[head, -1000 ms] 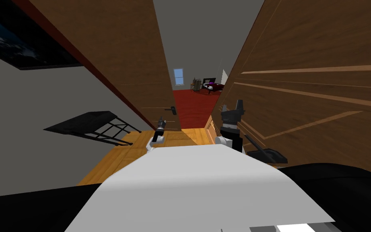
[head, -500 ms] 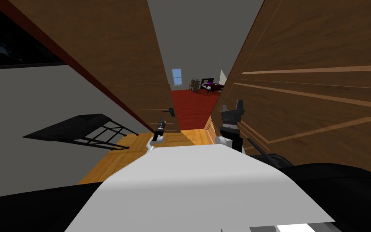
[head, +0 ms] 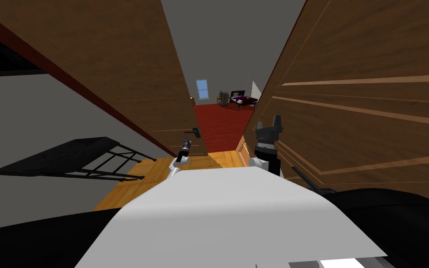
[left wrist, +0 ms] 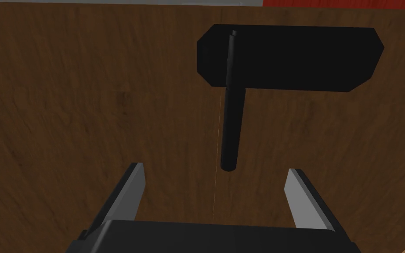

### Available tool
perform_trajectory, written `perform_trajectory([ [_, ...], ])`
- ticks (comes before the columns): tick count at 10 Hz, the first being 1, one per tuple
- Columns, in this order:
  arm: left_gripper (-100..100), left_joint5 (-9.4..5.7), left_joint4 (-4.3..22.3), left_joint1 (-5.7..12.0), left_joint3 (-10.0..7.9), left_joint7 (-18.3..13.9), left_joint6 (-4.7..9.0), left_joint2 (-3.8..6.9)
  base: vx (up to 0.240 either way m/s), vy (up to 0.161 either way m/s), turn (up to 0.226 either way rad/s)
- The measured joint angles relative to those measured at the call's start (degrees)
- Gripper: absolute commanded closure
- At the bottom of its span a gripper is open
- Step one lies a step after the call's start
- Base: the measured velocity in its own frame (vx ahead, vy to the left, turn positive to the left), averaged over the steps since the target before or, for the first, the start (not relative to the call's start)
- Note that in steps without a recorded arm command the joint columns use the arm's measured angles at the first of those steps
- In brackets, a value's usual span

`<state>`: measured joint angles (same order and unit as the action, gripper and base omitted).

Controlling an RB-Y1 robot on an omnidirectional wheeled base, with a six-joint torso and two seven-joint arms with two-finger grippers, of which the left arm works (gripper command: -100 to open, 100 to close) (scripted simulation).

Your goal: Pull the door open

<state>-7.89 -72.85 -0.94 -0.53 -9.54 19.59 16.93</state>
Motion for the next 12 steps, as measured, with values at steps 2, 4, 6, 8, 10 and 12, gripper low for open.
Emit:
perform_trajectory([
  [2,-100,-0.12,2.31,1.03,-0.12,-0.36,-0.25,0.50,0.127,0.027,-0.038],
  [4,-100,-0.46,2.61,0.75,-0.77,-0.75,-0.21,1.30,0.122,-0.016,-0.200],
  [6,-100,-1.07,3.82,0.82,-1.89,-1.66,0.19,2.71,0.108,-0.023,-0.096],
  [8,-100,-1.46,5.76,1.11,-2.73,-2.20,1.20,3.54,0.106,-0.006,-0.140],
  [10,-100,-2.16,8.02,0.95,-3.95,-3.24,2.63,5.24,0.113,-0.006,-0.090],
  [12,100,-2.17,8.04,0.95,-3.97,-3.28,2.71,5.25,-0.018,0.002,0.012],
])
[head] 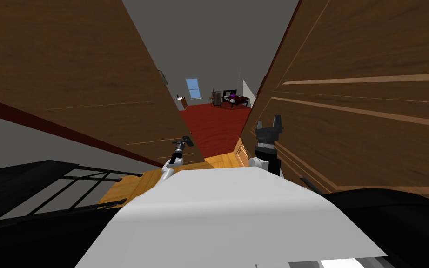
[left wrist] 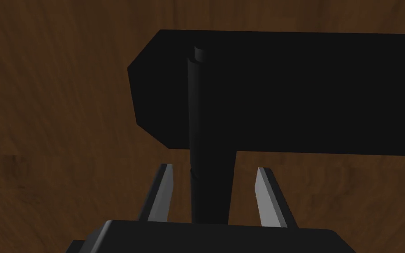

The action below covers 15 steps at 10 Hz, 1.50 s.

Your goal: Pull the door open

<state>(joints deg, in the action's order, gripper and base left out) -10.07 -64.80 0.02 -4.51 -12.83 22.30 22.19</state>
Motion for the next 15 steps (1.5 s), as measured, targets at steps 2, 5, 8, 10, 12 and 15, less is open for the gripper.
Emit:
perform_trajectory([
  [2,100,0.00,-0.06,0.09,-0.01,0.02,-0.06,0.02,-0.016,0.001,-0.005],
  [5,100,0.03,0.02,-0.03,0.07,0.06,-0.15,-0.03,-0.045,0.012,-0.063],
  [8,100,-0.33,-0.24,-0.97,1.21,-1.89,1.29,2.31,-0.225,0.114,-0.229],
  [10,100,-0.55,-0.59,-2.04,2.47,-3.50,2.19,3.92,-0.238,0.103,-0.217],
  [12,100,-0.84,-0.81,-3.70,3.96,-5.44,3.30,5.89,-0.210,0.092,-0.241],
  [15,100,-1.15,-0.64,-4.65,5.55,-7.68,5.10,8.27,-0.169,0.060,-0.134],
])
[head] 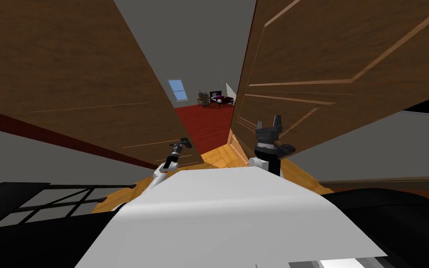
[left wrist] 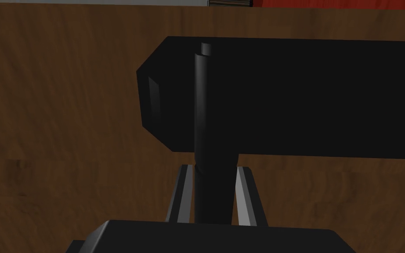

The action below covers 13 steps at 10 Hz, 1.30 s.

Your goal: Pull the door open

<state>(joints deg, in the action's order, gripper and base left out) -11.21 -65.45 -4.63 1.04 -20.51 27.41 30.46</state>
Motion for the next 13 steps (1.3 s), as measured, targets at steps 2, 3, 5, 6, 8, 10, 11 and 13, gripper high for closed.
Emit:
perform_trajectory([
  [2,100,-0.01,0.01,-0.51,0.59,-0.59,0.65,0.72,-0.181,0.053,-0.133],
  [3,100,-0.09,-0.54,-1.09,1.01,-1.25,1.36,1.54,-0.232,0.110,-0.132],
  [5,100,-0.12,-2.00,-2.85,2.12,-2.38,2.72,2.88,-0.213,0.061,-0.106],
  [6,100,-0.13,-2.25,-3.58,2.78,-2.98,3.54,3.63,-0.222,0.084,-0.098],
  [8,100,-0.18,-2.79,-5.22,3.98,-4.37,5.35,5.19,-0.172,0.052,-0.073],
  [10,100,-0.12,-2.50,-5.83,4.66,-4.83,6.25,5.74,-0.196,0.070,-0.165],
  [11,100,-0.22,-2.83,-6.55,4.81,-5.33,7.12,6.49,-0.171,0.097,-0.133],
  [13,100,-0.25,-3.27,-7.73,5.57,-6.18,8.90,7.66,-0.236,0.098,-0.141],
])
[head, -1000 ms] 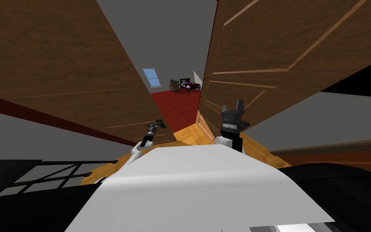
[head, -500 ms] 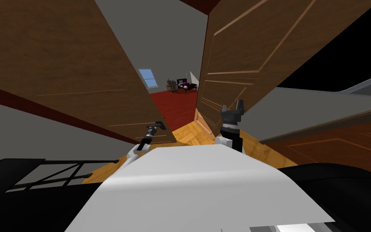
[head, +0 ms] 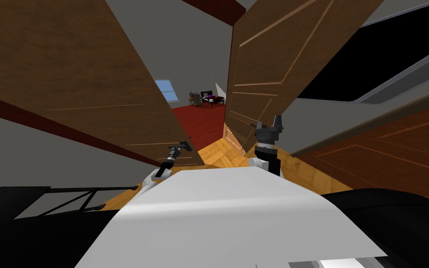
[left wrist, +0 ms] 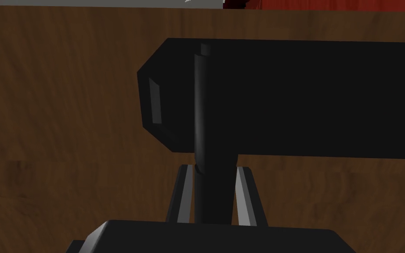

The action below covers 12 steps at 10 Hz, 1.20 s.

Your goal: Pull the door open

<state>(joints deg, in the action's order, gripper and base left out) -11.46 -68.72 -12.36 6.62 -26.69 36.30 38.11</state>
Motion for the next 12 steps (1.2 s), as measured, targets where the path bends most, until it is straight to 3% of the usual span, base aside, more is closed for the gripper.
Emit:
perform_trajectory([
  [3,100,-0.13,-0.41,-2.17,1.07,-1.61,2.99,2.32,-0.198,0.072,-0.115],
  [6,100,-0.01,0.15,-3.00,1.83,-2.26,4.43,3.12,-0.148,0.058,-0.111],
  [12,100,0.15,1.55,-4.16,2.83,-4.23,9.10,5.54,-0.210,0.089,-0.146],
])
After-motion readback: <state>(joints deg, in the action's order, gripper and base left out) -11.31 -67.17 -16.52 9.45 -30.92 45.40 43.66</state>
